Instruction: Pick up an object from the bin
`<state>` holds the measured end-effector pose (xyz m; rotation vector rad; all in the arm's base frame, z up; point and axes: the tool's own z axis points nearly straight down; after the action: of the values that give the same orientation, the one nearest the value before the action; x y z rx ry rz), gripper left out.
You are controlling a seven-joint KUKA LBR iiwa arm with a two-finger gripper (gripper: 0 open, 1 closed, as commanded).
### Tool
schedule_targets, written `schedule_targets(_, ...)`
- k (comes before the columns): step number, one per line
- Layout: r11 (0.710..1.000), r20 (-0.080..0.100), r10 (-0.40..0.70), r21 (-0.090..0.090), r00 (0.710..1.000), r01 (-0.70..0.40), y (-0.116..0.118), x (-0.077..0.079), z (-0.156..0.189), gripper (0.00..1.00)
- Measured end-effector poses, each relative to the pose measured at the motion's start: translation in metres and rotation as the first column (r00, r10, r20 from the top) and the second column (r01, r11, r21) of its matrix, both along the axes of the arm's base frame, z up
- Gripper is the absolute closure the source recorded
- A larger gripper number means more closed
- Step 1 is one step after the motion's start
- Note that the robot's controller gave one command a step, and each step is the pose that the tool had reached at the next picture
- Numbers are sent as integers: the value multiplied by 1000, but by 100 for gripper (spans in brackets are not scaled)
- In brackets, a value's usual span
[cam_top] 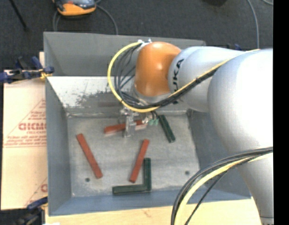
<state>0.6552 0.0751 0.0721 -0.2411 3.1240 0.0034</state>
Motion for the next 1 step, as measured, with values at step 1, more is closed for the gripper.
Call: schedule_targets(1,1000,-2,0,0,1000,0,0,-1,2,100)
